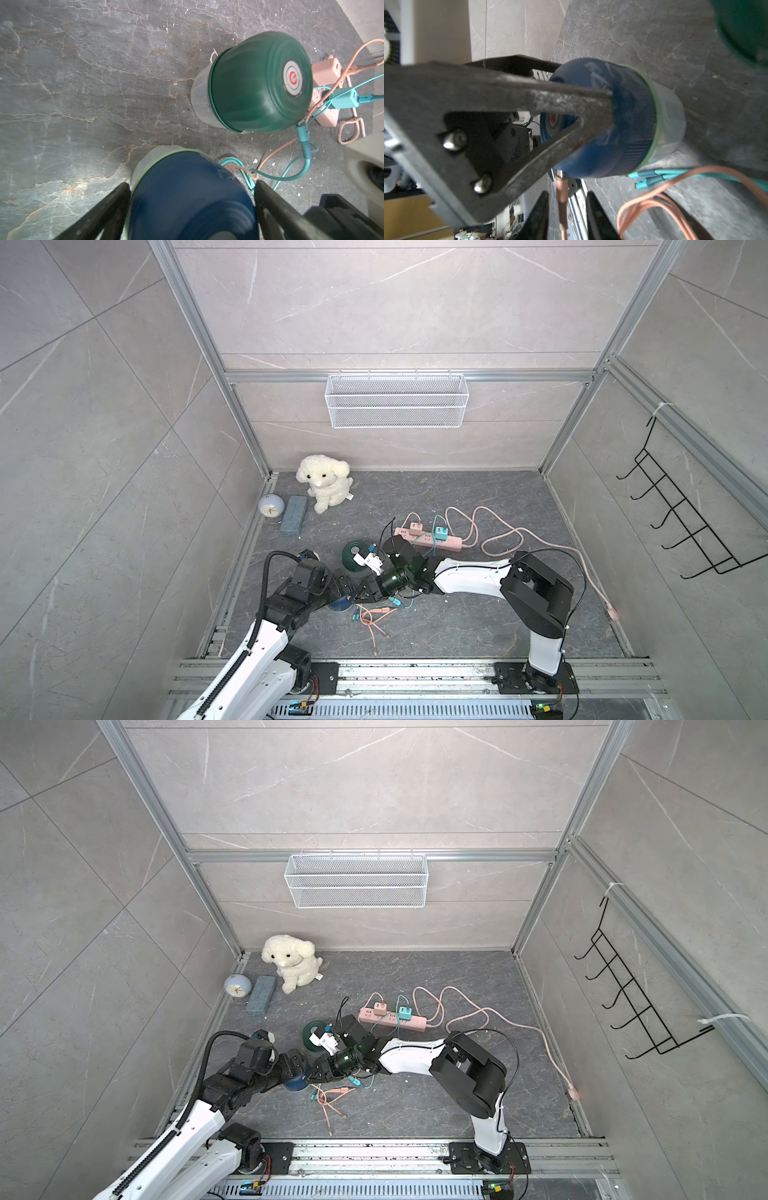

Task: Charge the cordless meat grinders
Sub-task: Insert the charging cable into the cordless meat grinder, then reset both arms

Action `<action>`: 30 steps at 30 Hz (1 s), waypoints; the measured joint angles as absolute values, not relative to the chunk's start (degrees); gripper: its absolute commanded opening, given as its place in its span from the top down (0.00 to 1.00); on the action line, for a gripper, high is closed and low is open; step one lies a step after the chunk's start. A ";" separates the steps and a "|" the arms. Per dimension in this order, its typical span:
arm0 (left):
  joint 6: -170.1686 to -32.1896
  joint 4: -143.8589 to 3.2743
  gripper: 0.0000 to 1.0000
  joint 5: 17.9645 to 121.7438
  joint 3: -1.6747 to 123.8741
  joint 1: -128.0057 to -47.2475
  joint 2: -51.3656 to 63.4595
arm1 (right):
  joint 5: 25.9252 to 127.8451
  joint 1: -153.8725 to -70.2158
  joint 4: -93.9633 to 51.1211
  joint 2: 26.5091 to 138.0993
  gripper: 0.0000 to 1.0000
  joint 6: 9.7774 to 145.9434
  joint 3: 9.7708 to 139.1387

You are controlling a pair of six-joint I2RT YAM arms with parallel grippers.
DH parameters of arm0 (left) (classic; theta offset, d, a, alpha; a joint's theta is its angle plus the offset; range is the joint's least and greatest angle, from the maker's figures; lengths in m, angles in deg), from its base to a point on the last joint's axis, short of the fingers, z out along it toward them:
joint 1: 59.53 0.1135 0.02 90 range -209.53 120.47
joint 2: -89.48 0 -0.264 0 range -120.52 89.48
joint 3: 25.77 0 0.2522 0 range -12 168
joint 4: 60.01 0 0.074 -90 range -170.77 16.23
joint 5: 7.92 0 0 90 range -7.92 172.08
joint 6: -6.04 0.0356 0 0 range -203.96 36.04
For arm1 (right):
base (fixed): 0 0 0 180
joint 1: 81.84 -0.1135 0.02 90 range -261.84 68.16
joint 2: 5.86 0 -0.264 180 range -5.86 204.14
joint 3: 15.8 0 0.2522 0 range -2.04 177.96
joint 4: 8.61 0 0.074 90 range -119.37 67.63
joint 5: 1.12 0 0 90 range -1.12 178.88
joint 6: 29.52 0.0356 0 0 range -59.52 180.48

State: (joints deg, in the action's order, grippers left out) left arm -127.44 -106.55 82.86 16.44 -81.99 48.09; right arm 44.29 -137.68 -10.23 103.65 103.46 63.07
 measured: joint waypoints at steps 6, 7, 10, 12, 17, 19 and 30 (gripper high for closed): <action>-127.31 -107.75 0.01 83.49 16.73 -81.99 48.31 | 45.88 -137.68 -11.70 102.45 0.56 102.26 61.86; -127.25 -108.47 0.01 83.73 17.10 -81.99 48.31 | 46.16 -137.65 -11.98 101.95 0.55 101.99 61.45; -126.59 -110.61 0.01 85.33 18.87 -81.99 48.31 | 47.17 -137.65 -13.51 99.79 0.53 100.59 60.62; -125.96 -111.60 0.01 86.47 20.38 -81.99 48.35 | 48.20 -137.50 -14.97 97.73 0.48 99.20 60.25; -123.84 -112.38 0.01 88.50 25.01 -81.96 48.40 | 52.55 -136.19 -19.48 91.17 0.43 94.74 59.11; -122.72 -112.67 0.01 90.18 26.96 -81.70 48.40 | 55.41 -135.23 -22.01 88.68 0.40 92.44 58.87; -115.60 -109.28 0.01 95.62 27.90 -63.91 46.65 | 83.06 -124.98 -34.97 72.16 0.12 79.90 52.40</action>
State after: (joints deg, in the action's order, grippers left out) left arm -115.60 -109.28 95.62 27.90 -63.91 46.65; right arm 83.06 -124.98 -34.97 72.16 79.90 52.40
